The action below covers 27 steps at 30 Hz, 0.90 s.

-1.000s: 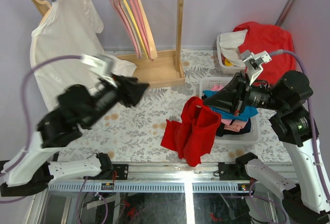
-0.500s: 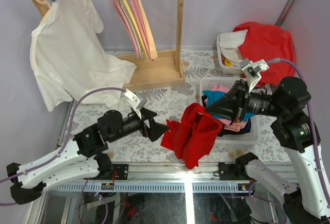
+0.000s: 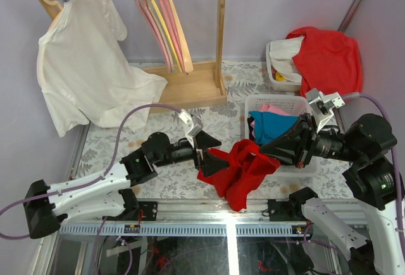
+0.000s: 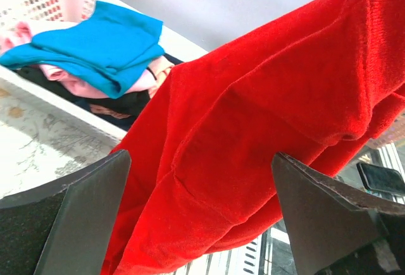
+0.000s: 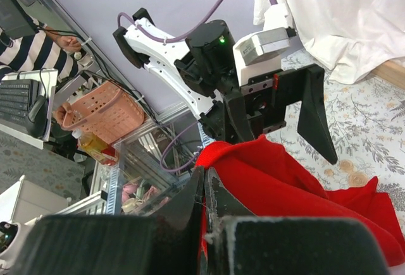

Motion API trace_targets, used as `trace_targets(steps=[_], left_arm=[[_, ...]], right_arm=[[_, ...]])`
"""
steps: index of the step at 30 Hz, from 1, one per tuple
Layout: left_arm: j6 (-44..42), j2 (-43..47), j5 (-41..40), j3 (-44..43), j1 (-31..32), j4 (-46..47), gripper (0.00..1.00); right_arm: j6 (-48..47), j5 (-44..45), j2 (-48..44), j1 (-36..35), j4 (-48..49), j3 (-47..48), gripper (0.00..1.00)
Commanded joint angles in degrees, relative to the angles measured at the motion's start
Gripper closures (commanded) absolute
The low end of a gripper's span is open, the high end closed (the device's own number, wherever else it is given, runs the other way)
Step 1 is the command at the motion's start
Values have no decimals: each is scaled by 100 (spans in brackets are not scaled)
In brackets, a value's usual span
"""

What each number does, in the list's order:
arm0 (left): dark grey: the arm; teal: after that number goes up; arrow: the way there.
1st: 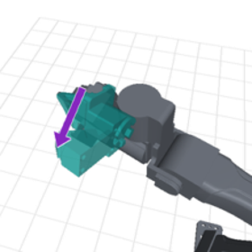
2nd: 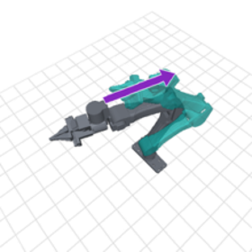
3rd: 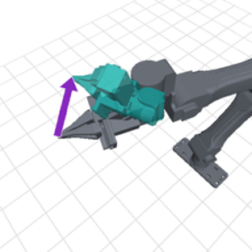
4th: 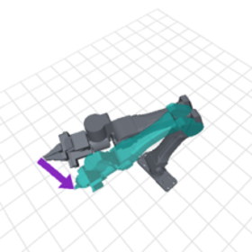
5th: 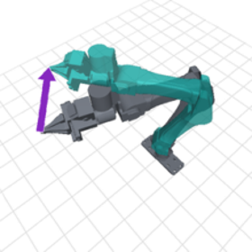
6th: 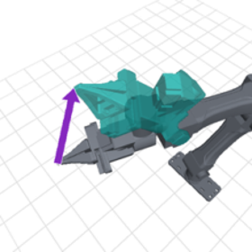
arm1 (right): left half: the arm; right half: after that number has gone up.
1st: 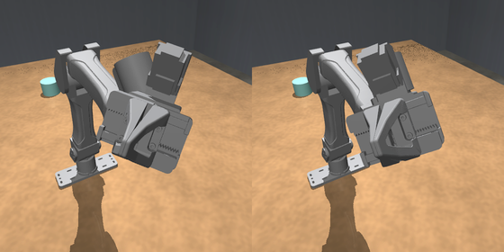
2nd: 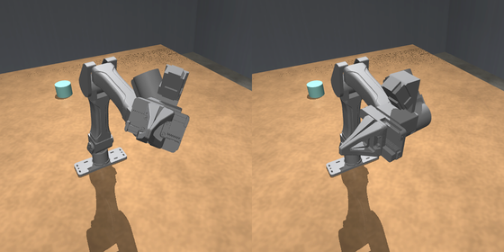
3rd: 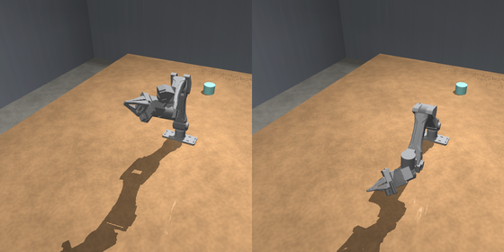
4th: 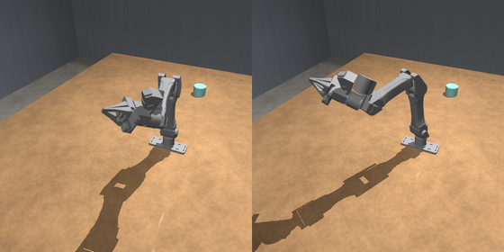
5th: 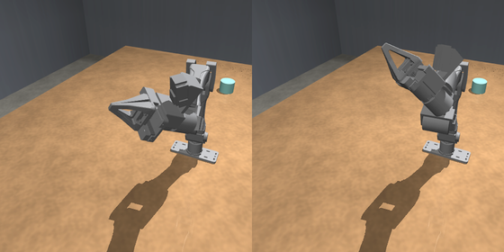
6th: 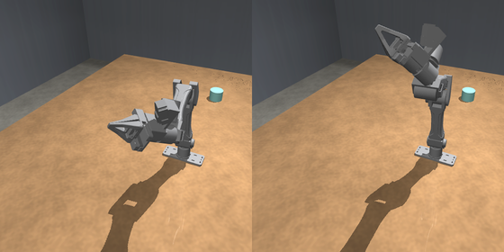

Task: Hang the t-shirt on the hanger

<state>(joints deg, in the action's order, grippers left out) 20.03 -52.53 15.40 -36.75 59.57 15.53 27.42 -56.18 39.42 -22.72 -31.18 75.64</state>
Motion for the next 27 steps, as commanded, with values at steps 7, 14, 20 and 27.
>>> trace_targets(steps=[7,14,20,27], left_arm=[[577,-746,1270,118,-12,2108,9],[907,-714,1268,348,67,2541,28],[981,-468,1171,277,103,2149,73],[830,494,412,174,194,898,91]], right_arm=[[-19,-173,-119,23,-332,-108,100],[-13,-172,-160,27,-302,-186,100],[-38,-130,-163,22,-318,-210,100],[-160,61,-73,24,-487,-55,100]])
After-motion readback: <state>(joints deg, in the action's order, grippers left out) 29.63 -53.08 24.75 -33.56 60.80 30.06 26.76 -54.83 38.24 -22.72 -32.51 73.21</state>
